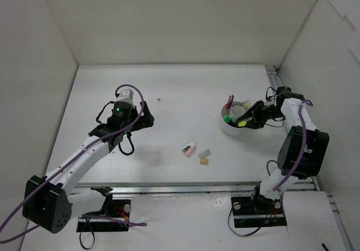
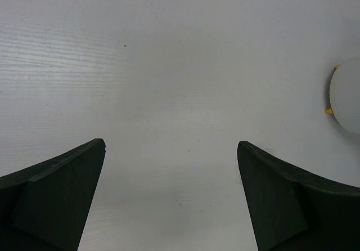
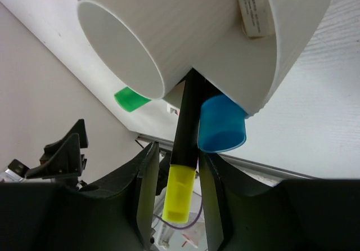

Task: Sort the stationery into containers
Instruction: Place the stationery in the storage box.

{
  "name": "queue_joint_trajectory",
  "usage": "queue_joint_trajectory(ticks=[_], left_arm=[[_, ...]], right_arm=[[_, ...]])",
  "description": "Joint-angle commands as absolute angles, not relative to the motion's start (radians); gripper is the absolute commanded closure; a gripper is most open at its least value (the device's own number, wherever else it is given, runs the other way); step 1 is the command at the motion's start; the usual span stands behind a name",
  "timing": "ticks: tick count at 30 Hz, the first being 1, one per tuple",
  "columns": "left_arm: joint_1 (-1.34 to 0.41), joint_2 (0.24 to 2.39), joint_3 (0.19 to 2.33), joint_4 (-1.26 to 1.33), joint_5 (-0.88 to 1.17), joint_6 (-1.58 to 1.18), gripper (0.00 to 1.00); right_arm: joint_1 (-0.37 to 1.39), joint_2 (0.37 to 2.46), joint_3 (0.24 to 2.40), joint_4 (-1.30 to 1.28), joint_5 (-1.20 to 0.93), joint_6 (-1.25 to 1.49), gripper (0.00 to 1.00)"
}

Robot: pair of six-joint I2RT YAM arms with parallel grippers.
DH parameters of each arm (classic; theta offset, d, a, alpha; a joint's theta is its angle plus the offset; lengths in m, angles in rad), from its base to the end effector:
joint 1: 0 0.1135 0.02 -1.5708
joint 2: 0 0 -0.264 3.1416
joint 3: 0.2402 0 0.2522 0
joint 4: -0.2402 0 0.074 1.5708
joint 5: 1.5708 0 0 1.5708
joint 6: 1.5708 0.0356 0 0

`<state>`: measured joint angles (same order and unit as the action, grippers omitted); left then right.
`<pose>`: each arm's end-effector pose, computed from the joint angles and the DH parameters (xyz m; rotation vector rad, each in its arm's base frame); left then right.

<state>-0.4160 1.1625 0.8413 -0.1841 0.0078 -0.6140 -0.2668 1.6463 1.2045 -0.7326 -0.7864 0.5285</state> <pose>0.2400 -0.1063 0.2823 -0.2065 2.1292 -0.6285 0.3204 -0.0615 0.2348 0.8163 2.5089 1.1502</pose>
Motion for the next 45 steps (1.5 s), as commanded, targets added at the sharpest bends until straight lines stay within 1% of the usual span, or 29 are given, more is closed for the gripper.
queue_joint_trajectory(ticks=[1, 6, 8, 9, 10, 12, 13, 16, 22, 27, 38, 41, 42, 45], left_arm=[[-0.408, 1.127, 0.858, -0.164, -0.038, -0.627, 0.0], [-0.408, 1.138, 0.865, -0.161, -0.038, -0.627, 0.0], [-0.408, 1.146, 0.87, -0.164, -0.035, -0.626, 0.0], [-0.408, 1.149, 0.871, -0.164, -0.035, -0.623, 0.0], [-0.408, 1.152, 0.873, -0.167, -0.035, -0.624, 0.0], [-0.408, 1.152, 0.873, -0.17, -0.037, -0.623, 0.0], [-0.408, 1.147, 0.873, -0.172, -0.041, -0.623, 0.0], [-0.408, 1.137, 0.867, -0.172, -0.046, -0.623, 0.0], [-0.399, 1.132, 0.865, -0.173, -0.046, -0.621, 0.0], [-0.399, 1.137, 0.864, -0.175, -0.043, -0.629, 0.0], [-0.399, 1.127, 0.862, -0.186, -0.048, -0.629, 0.0], [-0.399, 1.124, 0.864, -0.187, -0.045, -0.629, 0.0], [-0.399, 1.124, 0.862, -0.186, -0.04, -0.629, 0.0], [-0.399, 1.12, 0.864, -0.187, -0.031, -0.627, 0.0]], right_arm=[[-0.267, 1.644, 1.25, -0.684, -0.818, 0.612, 0.69], [-0.232, 1.631, 1.273, -0.68, -0.743, 0.624, 0.65], [-0.212, 1.634, 1.282, -0.677, -0.727, 0.623, 0.69], [-0.206, 1.634, 1.292, -0.676, -0.703, 0.621, 0.73], [-0.183, 1.637, 1.298, -0.676, -0.69, 0.62, 0.81], [-0.163, 1.638, 1.305, -0.678, -0.657, 0.621, 0.87], [-0.15, 1.64, 1.307, -0.677, -0.65, 0.623, 0.92], [-0.147, 1.647, 1.301, -0.676, -0.632, 0.621, 0.98], [-0.14, 1.644, 1.287, -0.678, -0.575, 0.627, 1.0], [-0.112, 1.651, 1.289, -0.68, -0.503, 0.64, 1.0], [-0.045, 1.695, 1.285, -0.681, -0.434, 0.643, 1.0], [-0.041, 1.672, 1.29, -0.68, -0.425, 0.644, 0.91], [-0.041, 1.652, 1.292, -0.68, -0.42, 0.646, 0.85], [-0.04, 1.609, 1.299, -0.683, -0.41, 0.646, 0.78]])
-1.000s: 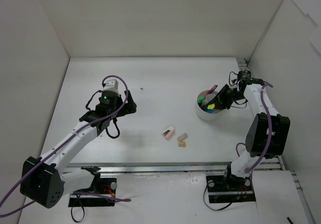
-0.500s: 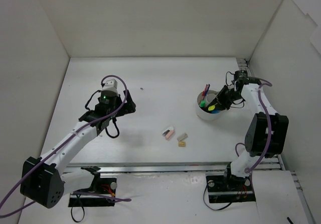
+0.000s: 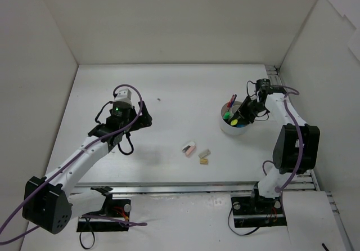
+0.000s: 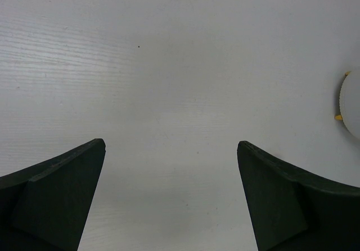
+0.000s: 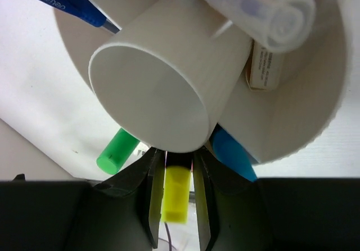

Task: Sort the stationery into containers
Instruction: Place the stationery in the storage box, then pick up the stationery from the center of the board.

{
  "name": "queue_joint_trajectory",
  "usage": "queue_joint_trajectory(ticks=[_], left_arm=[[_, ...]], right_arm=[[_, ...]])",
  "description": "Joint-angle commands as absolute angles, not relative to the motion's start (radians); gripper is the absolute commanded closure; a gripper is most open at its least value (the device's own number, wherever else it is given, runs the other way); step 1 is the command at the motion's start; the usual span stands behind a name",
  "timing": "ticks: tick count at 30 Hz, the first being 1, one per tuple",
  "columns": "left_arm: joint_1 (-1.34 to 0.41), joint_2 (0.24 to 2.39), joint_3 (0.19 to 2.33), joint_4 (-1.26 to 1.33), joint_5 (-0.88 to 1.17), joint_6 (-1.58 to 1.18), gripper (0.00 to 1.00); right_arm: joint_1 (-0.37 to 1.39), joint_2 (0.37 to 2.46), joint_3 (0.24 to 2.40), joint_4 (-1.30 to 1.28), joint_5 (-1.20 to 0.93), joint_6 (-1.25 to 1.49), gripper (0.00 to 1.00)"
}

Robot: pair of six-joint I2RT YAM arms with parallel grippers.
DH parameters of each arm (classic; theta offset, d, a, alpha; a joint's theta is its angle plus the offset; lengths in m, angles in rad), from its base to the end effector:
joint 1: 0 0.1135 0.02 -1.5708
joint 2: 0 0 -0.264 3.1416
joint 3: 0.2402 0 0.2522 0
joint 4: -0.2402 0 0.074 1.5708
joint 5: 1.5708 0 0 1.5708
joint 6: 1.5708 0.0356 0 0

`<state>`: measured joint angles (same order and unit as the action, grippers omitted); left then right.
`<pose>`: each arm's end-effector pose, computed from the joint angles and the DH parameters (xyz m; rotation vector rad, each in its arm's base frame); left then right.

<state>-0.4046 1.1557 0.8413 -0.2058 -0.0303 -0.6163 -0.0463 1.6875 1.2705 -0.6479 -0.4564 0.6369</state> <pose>0.2395 -0.1014 0.2819 -0.2453 2.1308 -0.5790 0.3507 -0.0005 0.2387 0.7463 2.5794 0.7972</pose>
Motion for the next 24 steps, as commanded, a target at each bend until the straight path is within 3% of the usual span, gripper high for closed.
queue_joint_trajectory(ticks=[1, 5, 9, 11, 24], left_arm=[[-0.399, 1.118, 0.862, -0.186, -0.029, -0.627, 0.0], [-0.399, 1.129, 0.864, -0.181, -0.011, -0.623, 0.0], [-0.399, 1.137, 0.865, -0.186, 0.044, -0.623, 0.0], [-0.399, 1.123, 0.868, -0.187, 0.052, -0.621, 0.0], [-0.626, 1.143, 0.905, -0.219, 0.049, -0.529, 0.0]], right_arm=[[-0.04, 1.6, 1.302, -0.683, -0.408, 0.646, 0.76], [-0.037, 1.552, 1.316, -0.69, -0.408, 0.627, 0.67], [-0.031, 1.508, 1.33, -0.709, -0.402, 0.603, 0.28], [-0.029, 1.488, 1.338, -0.712, -0.397, 0.585, 0.02], [0.04, 1.209, 1.299, -0.729, -0.171, 0.365, 0.02]])
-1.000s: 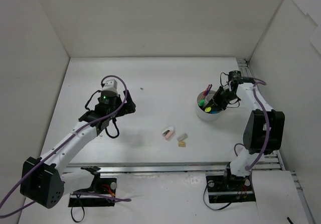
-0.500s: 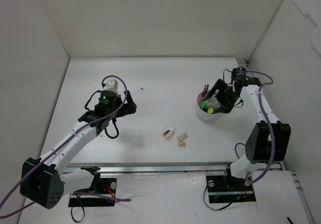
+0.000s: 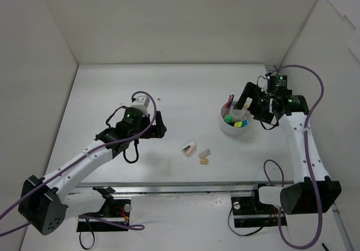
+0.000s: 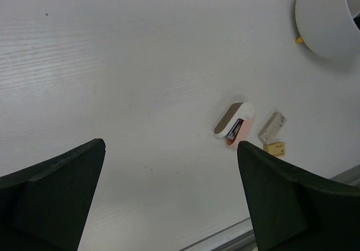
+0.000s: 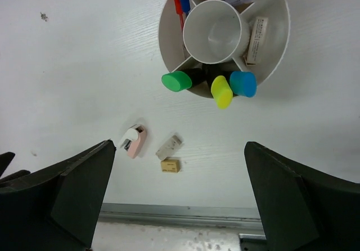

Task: Sort the stationery into containers
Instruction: Pick up the stationery from the center of the board.

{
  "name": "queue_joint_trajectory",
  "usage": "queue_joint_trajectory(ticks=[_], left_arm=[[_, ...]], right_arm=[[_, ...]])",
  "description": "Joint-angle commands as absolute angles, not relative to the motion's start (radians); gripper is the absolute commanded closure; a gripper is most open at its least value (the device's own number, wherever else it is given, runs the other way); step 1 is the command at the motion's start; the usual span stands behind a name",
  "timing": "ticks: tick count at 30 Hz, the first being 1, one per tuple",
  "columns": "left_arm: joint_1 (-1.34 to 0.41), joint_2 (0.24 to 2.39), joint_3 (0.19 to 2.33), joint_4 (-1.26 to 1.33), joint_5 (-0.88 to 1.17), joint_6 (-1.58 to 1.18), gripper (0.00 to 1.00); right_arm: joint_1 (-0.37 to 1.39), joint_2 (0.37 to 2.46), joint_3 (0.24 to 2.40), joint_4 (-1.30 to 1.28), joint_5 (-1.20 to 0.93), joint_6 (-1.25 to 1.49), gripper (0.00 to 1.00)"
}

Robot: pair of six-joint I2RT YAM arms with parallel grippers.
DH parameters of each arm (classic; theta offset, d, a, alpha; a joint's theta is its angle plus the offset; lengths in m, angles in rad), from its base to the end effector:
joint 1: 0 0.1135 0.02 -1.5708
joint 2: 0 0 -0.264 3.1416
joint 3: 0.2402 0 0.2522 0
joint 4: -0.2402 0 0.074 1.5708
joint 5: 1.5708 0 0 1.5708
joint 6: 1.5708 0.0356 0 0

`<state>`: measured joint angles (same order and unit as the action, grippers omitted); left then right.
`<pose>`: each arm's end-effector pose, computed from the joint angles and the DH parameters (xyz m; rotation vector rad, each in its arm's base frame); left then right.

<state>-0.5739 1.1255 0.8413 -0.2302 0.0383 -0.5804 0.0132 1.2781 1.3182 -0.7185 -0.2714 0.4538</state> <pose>0.2123 -0.1388 0.2868 0.0172 2.1713 -0.7261 0.2704 0.0131 0.3681 0.3520 2.2516 0.5538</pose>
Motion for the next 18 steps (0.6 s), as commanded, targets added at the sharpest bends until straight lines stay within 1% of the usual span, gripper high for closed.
queue_joint_trajectory(ticks=[1, 2, 4, 9, 12, 15, 18], left_arm=[[-0.635, 1.153, 0.911, -0.224, 0.045, -0.525, 0.0], [-0.644, 1.175, 0.92, -0.238, 0.04, -0.516, 0.0], [-0.67, 1.196, 0.942, -0.247, 0.029, -0.505, 0.0], [-0.712, 1.27, 0.971, -0.248, 0.051, -0.401, 0.0], [-0.736, 1.308, 0.973, -0.235, 0.072, -0.364, 0.0], [-0.736, 1.312, 0.966, -0.216, 0.089, -0.35, 0.0], [-0.746, 1.287, 0.95, -0.204, 0.101, -0.351, 0.0]], right_arm=[[0.04, 1.194, 1.263, -0.727, -0.134, 0.353, 0.02], [0.043, 1.168, 1.244, -0.727, -0.079, 0.347, 0.02], [0.044, 1.146, 1.209, -0.723, -0.052, 0.328, 0.02], [0.041, 1.045, 1.125, -0.625, -0.086, 0.319, 0.02], [0.037, 0.994, 1.047, -0.551, -0.132, 0.347, 0.02], [0.025, 1.005, 1.008, -0.545, -0.19, 0.376, 0.02], [0.032, 1.014, 0.962, -0.52, -0.303, 0.376, 0.02]])
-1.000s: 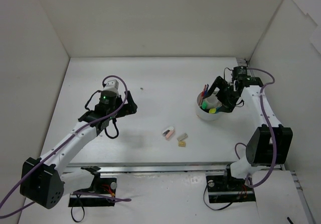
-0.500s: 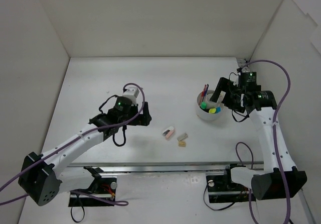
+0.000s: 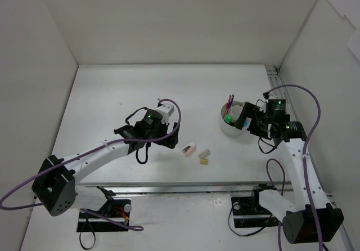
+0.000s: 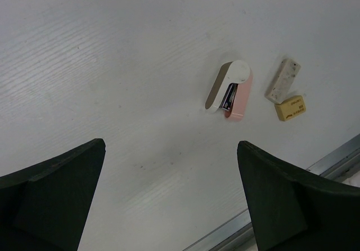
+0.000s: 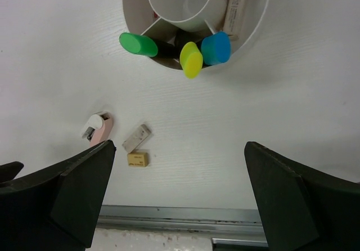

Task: Sort the stationery into containers
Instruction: Pick up the stationery from the center of the board.

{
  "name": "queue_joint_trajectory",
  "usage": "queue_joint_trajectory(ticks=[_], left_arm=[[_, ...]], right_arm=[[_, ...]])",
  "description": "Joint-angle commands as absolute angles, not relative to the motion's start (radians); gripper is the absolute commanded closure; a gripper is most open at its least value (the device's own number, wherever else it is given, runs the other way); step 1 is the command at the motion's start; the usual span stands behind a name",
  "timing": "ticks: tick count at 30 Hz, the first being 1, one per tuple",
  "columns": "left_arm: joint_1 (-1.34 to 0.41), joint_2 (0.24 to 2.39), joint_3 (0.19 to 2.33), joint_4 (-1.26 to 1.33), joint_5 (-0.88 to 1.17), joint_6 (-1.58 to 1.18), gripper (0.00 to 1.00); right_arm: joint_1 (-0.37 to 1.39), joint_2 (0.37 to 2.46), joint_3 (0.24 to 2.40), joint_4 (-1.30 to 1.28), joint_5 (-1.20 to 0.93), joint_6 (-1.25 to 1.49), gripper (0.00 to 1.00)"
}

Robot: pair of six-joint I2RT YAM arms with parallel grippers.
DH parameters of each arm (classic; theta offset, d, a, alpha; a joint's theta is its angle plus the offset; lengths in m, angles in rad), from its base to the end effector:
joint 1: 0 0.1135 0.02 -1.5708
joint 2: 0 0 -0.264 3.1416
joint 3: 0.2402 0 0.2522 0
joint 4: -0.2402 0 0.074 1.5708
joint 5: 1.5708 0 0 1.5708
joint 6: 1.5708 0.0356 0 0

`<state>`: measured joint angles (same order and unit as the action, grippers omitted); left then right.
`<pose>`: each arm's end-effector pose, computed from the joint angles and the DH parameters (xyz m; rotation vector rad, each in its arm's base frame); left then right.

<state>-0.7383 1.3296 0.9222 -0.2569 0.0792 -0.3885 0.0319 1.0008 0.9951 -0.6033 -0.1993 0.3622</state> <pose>0.2139 -0.1985 0.2604 0.4489 2.2826 -0.6829 0.2118 0.0138 0.3321 0.2482 2.1859 0.4398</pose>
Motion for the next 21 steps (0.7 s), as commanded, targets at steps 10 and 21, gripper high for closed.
queue_joint_trajectory(ticks=[10, 21], left_arm=[[-0.746, 1.213, 0.943, -0.293, 0.032, -0.364, 0.0], [-0.746, 1.158, 0.916, -0.247, 0.008, -0.383, 0.0]], right_arm=[[0.323, 0.937, 0.891, -0.552, -0.21, 0.334, 0.02], [0.755, 1.253, 0.893, -0.534, 0.095, 0.486, 0.02]])
